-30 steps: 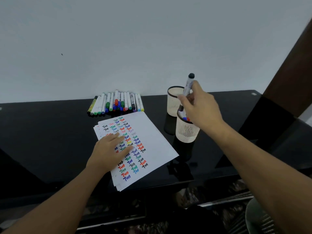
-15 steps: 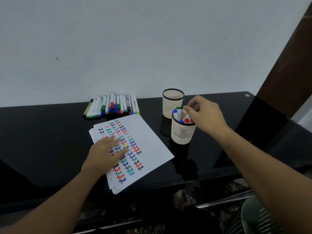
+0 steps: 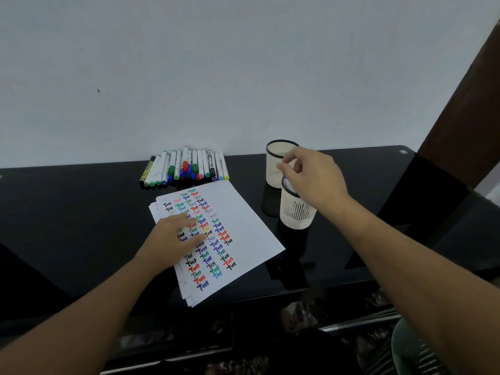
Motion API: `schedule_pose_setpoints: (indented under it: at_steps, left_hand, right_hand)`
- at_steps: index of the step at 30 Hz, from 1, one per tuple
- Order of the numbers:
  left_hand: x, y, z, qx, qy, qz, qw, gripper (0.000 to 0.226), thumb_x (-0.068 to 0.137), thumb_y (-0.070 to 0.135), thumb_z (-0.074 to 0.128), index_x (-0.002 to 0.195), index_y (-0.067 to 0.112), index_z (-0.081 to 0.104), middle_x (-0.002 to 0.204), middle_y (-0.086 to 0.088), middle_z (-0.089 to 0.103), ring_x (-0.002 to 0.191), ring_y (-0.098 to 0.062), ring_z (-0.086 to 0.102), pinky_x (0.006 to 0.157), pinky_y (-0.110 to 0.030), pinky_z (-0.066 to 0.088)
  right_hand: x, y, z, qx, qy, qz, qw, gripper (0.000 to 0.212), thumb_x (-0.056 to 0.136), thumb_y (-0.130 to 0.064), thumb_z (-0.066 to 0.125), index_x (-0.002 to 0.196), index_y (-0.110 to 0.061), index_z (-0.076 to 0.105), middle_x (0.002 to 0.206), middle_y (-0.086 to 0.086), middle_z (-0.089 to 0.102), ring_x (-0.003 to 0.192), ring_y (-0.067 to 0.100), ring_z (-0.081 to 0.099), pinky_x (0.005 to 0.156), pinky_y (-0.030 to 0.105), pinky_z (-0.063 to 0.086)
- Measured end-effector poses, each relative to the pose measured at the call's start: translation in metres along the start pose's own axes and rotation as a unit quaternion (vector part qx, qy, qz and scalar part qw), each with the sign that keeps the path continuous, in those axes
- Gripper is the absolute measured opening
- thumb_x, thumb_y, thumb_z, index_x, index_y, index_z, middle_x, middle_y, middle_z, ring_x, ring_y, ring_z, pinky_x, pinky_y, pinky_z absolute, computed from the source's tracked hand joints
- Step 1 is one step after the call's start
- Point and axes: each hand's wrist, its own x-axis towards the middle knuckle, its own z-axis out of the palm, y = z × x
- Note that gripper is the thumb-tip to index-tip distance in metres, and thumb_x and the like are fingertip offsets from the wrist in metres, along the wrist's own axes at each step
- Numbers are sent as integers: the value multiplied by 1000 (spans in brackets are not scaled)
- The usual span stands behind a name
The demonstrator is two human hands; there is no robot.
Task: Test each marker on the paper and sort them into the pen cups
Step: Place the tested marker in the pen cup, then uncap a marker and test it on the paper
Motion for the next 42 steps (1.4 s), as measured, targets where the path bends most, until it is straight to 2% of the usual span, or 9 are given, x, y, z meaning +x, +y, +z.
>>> schedule_pose_setpoints:
  at_steps: [2,6,9,14,21,28,33,39,42]
  left_hand:
    - [1,-3,-7,45,2,0,999,84,80,81,55,150,37,46,163,3,34,151,-19,24,123,-47,21]
    - [3,-19,-16,156,-23,-21,987,104,74,99,25,160,43,12,171,-2,5,157,-24,1,125,-50,6]
    - [-1,-29,-16,174,-48,-27,983,108,70,102,8,160,44,2,171,-1,-5,157,-22,-6,126,-49,0]
    - [-3,-30,-12,165,-31,-26,985,100,76,99,11,160,46,6,171,2,-4,157,-17,-6,126,-45,-3]
    - [-1,-32,-11,149,-16,-24,988,99,75,99,13,159,48,11,171,5,0,156,-16,-4,126,-44,-4]
    - [-2,-34,-11,135,-9,-23,991,102,70,101,12,158,49,14,171,6,1,156,-15,-4,125,-42,-6]
    - [-1,-32,-11,135,-8,-23,991,103,69,102,10,158,50,13,170,7,1,156,-15,-4,125,-42,-6]
    - [0,-32,-11,139,-8,-25,990,103,69,102,9,158,51,13,170,8,1,156,-14,-5,125,-42,-6]
    - [-1,-32,-11,142,-8,-26,989,101,70,101,10,158,51,12,170,8,1,156,-14,-5,125,-41,-6]
  right_hand:
    - [2,-17,9,14,-3,-26,1000,17,102,-45,58,100,-30,67,72,-11,64,75,9,61,64,33,50]
    - [5,-44,44,28,-32,-92,995,17,103,-39,56,105,-27,68,85,-12,64,80,11,60,67,33,49]
    - [12,-47,86,17,-97,-115,988,20,104,-36,53,114,-27,67,97,-4,65,89,13,59,74,35,49]
    - [35,-27,154,13,-170,-38,985,29,106,-34,53,132,-28,63,116,3,64,95,19,63,85,38,56]
    - [80,-11,201,-8,-172,10,985,34,106,-31,50,139,-31,57,120,8,56,100,28,59,86,40,55]
    - [95,-6,218,-58,-172,-8,983,32,107,-32,47,136,-33,60,120,9,54,110,31,53,94,46,53]
    - [95,-3,218,-65,-135,3,989,20,105,-35,50,120,-28,61,110,5,49,106,30,52,90,48,54]
    - [98,-3,218,-112,-167,-16,979,33,107,-38,46,136,-30,58,126,8,52,117,29,48,90,42,47]
    - [97,-4,218,-106,-145,-15,984,26,106,-36,50,127,-26,61,121,8,53,111,28,51,87,42,51]
